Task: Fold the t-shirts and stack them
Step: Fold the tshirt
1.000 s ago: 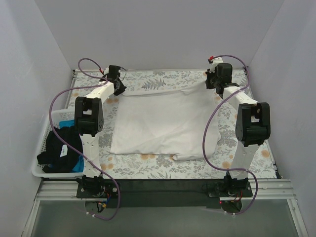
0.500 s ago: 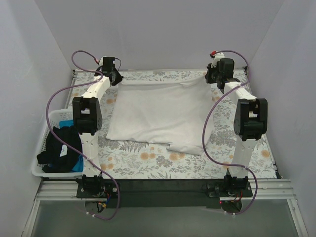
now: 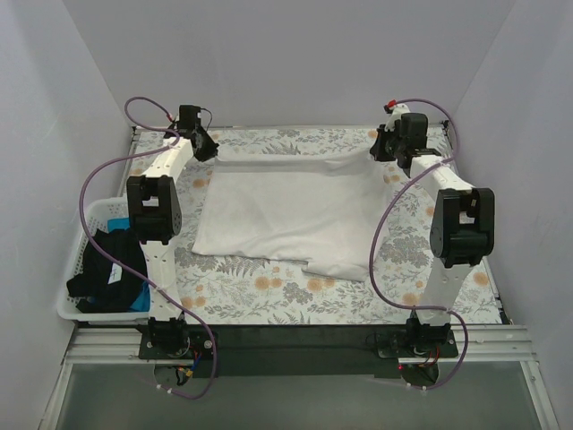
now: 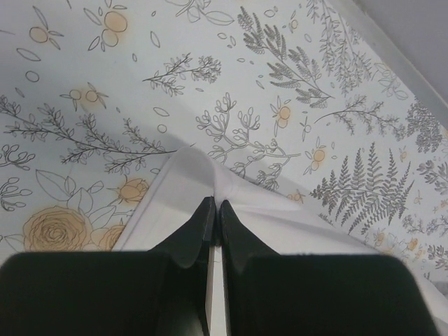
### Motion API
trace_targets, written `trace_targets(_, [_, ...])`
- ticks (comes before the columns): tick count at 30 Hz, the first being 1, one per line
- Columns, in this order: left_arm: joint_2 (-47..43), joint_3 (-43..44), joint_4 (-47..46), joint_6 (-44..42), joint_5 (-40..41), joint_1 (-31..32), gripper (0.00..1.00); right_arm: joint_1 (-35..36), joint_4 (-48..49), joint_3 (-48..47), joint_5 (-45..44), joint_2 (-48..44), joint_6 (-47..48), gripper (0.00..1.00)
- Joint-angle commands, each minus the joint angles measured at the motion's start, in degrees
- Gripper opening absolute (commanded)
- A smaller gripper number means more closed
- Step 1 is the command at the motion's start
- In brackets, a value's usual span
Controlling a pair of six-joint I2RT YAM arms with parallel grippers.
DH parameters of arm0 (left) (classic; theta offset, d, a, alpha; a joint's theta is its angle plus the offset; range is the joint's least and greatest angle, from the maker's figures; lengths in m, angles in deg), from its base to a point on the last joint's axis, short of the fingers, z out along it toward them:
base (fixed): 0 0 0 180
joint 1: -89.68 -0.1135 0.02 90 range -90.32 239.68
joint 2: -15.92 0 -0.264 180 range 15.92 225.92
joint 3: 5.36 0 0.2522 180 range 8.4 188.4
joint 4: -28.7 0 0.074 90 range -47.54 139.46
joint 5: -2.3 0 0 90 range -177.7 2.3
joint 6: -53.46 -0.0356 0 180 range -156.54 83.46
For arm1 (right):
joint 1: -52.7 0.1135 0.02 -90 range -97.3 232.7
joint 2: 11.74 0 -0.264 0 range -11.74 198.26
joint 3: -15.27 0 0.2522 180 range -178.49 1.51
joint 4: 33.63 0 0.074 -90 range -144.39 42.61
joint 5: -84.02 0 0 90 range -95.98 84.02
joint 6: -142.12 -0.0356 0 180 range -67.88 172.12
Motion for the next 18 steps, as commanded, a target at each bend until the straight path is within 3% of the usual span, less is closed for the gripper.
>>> trace_targets(1, [-3.6, 0.2, 5.1, -0.7, -1.4, -1.0, 0.0, -0.2, -2.3, 2.6, -0.1, -5.9, -1.7, 0.01])
trace_targets(9, [-8.2, -4.1, 8.5, -0.1, -1.4, -2.5, 0.0, -0.1, -9.1, 8.9, -1.3, -11.2, -6.9, 0.01])
trace_targets(13, [-10.4, -9.3, 8.2, 0.0, -5.1, -2.5, 0.0, -0.1, -10.1, 14.2, -2.2, -13.1, -10.3, 0.01])
trace_targets(14, [-11.9, -14.2, 7.7, 0.6, -5.8, -2.5, 0.0, -0.3, -10.4, 17.9, -2.6, -13.7, -11.9, 0.01])
trace_targets(18, [-12.4, -15.8, 7.6, 0.4, -5.1, -2.5, 0.0, -0.3, -11.1, 19.6, -1.1, -12.9, -13.3, 0.01])
